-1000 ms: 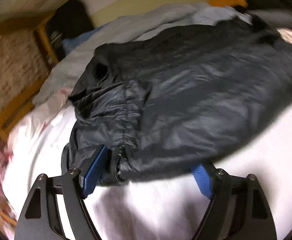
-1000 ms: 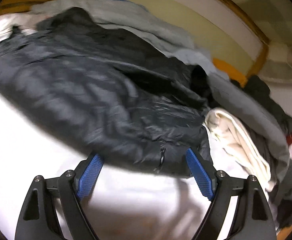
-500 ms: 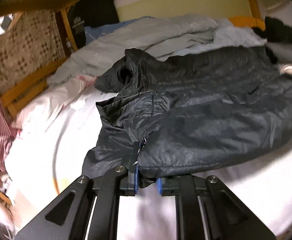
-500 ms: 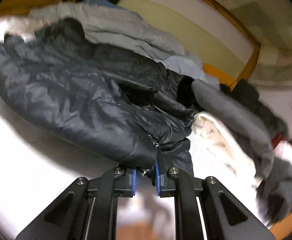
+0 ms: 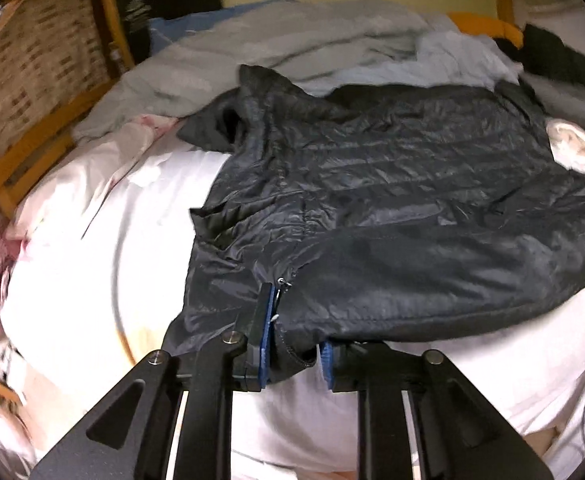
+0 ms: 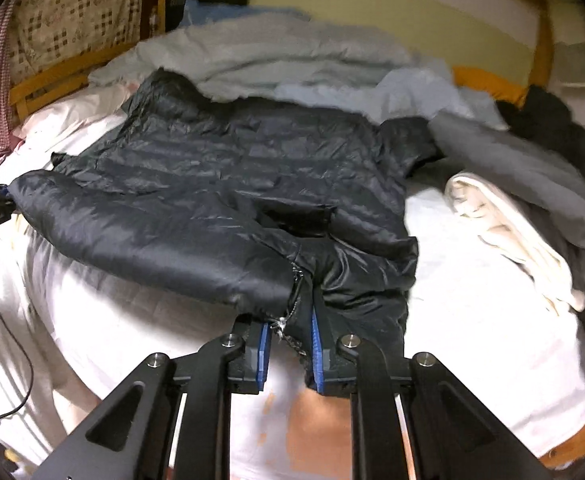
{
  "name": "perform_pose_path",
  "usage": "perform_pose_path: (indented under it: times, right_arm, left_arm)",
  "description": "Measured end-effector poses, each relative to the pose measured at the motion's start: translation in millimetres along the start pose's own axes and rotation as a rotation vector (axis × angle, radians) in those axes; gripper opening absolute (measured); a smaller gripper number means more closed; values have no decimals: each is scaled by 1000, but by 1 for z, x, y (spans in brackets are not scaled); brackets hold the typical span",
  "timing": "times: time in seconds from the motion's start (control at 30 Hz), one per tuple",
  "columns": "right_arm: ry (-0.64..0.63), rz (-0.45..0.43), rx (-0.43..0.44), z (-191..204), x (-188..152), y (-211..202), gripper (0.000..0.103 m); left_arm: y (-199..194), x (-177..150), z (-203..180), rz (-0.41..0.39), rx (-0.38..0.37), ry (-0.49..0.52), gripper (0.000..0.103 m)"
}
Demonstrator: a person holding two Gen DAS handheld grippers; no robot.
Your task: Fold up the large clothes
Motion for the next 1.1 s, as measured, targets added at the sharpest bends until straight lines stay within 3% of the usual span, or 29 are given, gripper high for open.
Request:
perform_pose_path:
  times: [0.27,0.43,0.6,0.77,0.9,0.97,1.0,1.03,1.1]
  right_arm:
    - [-81,49,39,-6,33,16,17]
    - [-61,47,23,-15,59,38,20]
    - [16,21,41,-27,77,56,20]
    - [68,-58,-11,-34,89,74,22]
    - [109,-180,-97,-35,92,76,35]
    - [125,-228,-189,-40,91,77,59]
    - [152,-257,-249,-45,90,75,77]
    - [196,-291,-329,-52,88,71,86]
    - [300,-355,-489,-69,83,59,87]
  left_arm:
    - [13,40,17,46,-68,12,27]
    - [33,63,19,47,-32,40,29]
    - [52,79,28,20,-41,-6,30]
    - [83,91,32,22,31,14,44]
    - [92,98,37,-37,19,-2,43]
    - [91,97,37,-59,20,6,44]
    - [89,95,37,-84,36,17,46]
    - [87,94,37,-101,67,30,54]
    - [71,92,39,-187,156,42,72]
Point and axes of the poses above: each gripper's, at about its wrist camera, not at the fingertips, and y roughly the way its jaws point, z to its left, x to its top, the point moved 4 cm from there along y, roughly the way its jaws point, and after that the axes turned 12 degrees about -x, right-handed, at the moved point
